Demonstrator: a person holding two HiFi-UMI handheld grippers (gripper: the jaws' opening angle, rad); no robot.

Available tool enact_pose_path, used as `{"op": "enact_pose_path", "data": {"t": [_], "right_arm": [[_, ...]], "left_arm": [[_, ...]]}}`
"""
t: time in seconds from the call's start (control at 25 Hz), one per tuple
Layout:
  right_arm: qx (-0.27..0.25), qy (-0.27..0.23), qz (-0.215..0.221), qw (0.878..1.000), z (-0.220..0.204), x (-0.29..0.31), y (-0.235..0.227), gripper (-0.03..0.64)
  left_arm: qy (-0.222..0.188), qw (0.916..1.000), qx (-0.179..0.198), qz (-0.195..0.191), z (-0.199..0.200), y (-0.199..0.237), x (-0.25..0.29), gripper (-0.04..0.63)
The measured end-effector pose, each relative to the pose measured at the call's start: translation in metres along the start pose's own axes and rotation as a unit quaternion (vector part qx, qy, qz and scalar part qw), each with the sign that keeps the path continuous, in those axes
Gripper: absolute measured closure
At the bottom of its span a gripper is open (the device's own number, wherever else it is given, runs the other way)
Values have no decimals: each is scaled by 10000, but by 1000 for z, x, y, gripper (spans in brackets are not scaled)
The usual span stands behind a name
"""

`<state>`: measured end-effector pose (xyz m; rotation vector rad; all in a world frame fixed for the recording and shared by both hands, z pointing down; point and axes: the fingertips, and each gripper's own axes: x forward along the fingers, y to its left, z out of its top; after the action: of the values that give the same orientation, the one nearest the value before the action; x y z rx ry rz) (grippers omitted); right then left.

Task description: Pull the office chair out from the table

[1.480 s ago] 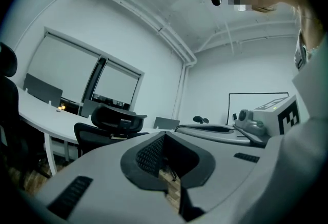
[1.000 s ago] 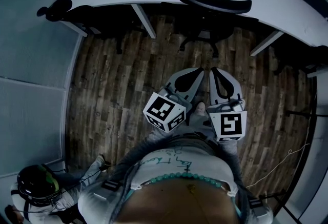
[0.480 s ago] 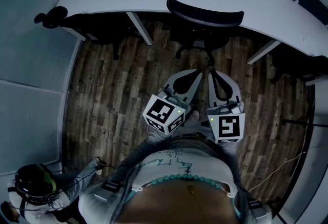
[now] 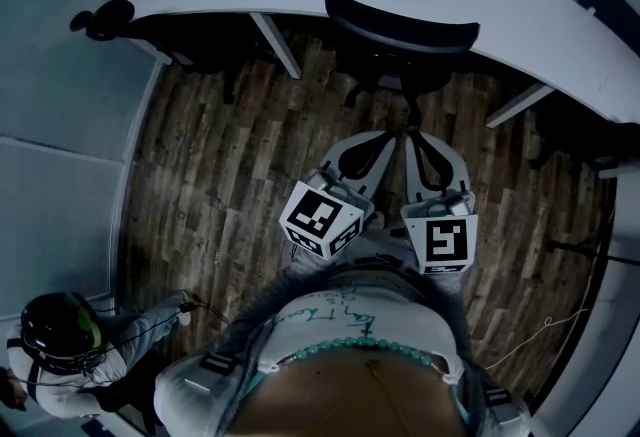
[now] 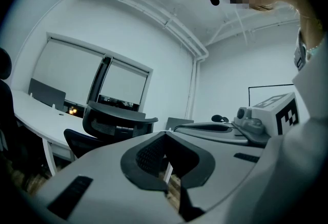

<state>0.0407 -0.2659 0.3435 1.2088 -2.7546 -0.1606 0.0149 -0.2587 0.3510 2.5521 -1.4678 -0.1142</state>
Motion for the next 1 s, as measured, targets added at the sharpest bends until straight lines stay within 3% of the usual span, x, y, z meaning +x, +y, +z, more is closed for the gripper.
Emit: {"op": "enact_pose_path", "data": {"t": [0.36,0.56,1.0], "right_arm": [[56,-49,-92,9999,2,15,-5,597],[4,200,-275,9994,-4,32,-13,597],[-76,211,-664,9975,7,90,-33,597]], "left_arm": [[45,10000,-13,6,1,15,7,584],[28,9997,12,-253,9,29,23,584],[53,9967,-81,-800,27,72,62,584]]}}
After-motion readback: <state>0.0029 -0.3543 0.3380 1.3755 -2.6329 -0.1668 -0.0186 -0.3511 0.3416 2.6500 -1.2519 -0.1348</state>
